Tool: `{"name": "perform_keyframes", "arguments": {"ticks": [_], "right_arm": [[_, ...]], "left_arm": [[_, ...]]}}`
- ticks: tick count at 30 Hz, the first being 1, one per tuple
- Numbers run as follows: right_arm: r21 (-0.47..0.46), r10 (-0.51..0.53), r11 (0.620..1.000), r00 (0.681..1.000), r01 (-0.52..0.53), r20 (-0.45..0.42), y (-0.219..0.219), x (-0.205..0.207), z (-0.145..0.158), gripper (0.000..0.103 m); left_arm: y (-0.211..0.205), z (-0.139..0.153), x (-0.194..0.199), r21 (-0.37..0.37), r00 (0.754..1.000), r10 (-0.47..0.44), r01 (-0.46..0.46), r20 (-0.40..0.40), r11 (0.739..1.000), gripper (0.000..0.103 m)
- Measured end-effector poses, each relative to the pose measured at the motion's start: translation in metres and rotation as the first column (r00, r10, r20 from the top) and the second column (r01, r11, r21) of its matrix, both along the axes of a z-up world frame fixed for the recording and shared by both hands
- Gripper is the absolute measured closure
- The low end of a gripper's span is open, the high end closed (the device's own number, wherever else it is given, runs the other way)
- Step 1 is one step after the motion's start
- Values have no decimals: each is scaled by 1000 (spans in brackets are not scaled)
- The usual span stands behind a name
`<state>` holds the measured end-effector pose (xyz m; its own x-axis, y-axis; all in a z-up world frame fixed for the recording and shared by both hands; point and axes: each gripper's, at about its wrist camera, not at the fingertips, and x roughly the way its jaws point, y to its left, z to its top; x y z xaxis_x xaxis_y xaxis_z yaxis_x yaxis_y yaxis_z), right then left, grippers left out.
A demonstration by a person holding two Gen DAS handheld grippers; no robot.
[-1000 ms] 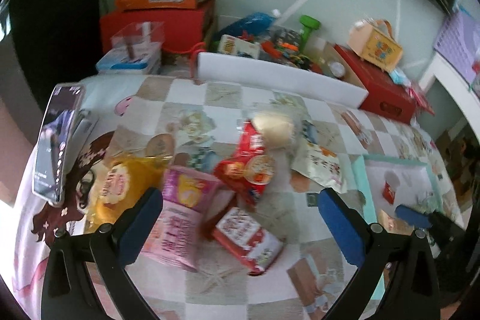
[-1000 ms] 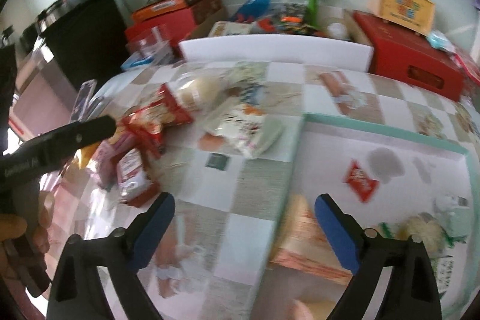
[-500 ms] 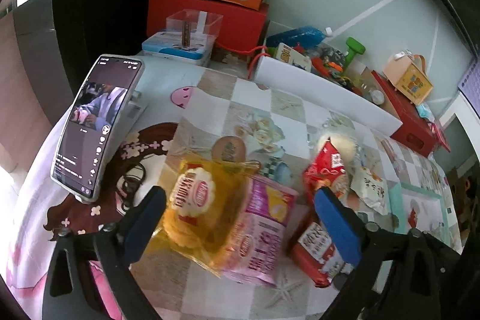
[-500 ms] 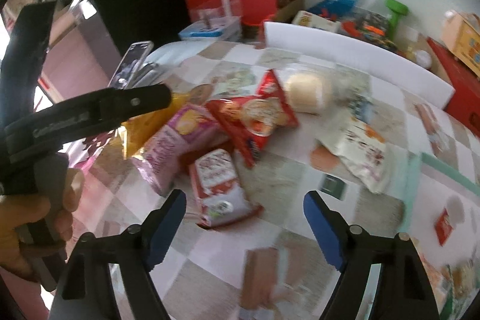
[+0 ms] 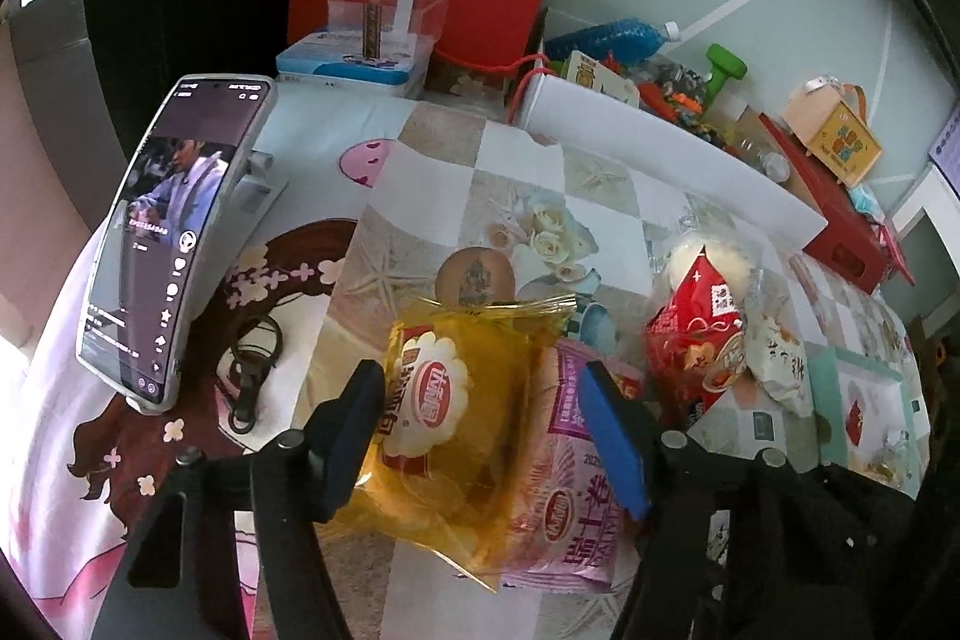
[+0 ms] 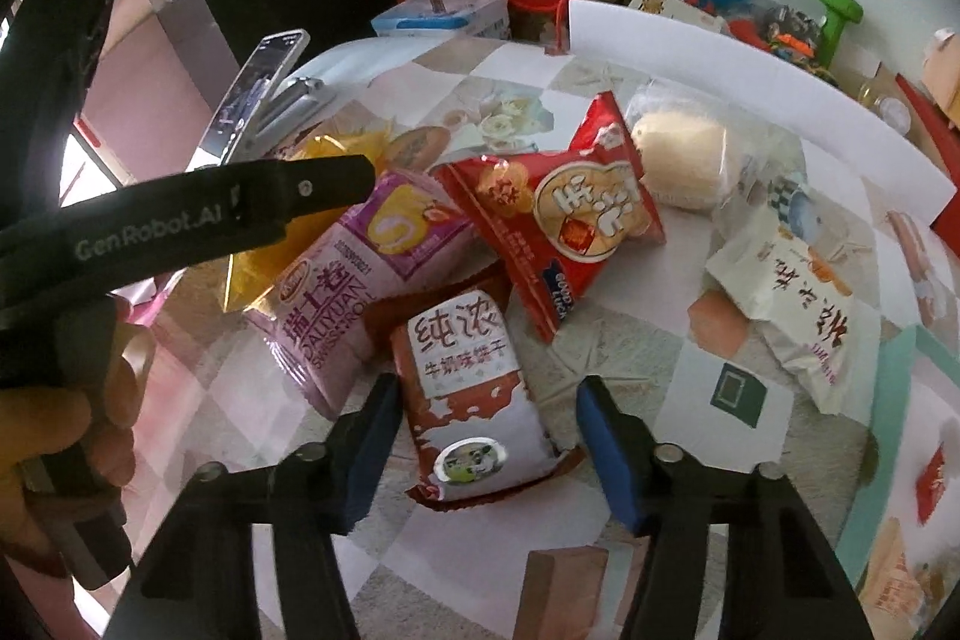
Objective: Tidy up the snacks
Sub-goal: 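Grasp the brown milk-biscuit pack with the right tool while the left tool grasps the yellow bread bag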
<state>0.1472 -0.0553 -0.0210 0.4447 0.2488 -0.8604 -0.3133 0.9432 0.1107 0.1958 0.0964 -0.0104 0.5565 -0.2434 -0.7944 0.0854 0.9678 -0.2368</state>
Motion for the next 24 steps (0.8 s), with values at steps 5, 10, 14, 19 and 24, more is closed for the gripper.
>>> {"name": "perform_keyframes", "arguments": {"ticks": [5,10,14,19,24], "right_arm": [[-16,3,1000,1000,-3,3,-1,-2,0,58],[-27,-6,1000,1000,6,7,-7,-5,1,59],[-30,-13,999,1000,14,10,-13,-10,0,59],[-34,-27,999,1000,28,12,-18,-16,0,60],[-39,-38,999,999,38,10,-22,-21,1,60]], "left_arm": [[-8,-2,0,-10,999,-34,34,-11,999,35],[-17,-4,1,3,998,-57,57,-18,998,35],[-20,-6,2,6,998,-65,65,-28,998,35],[-22,-9,2,3,997,-67,67,-34,998,35],[-26,-9,0,11,995,-80,81,-52,997,35]]}}
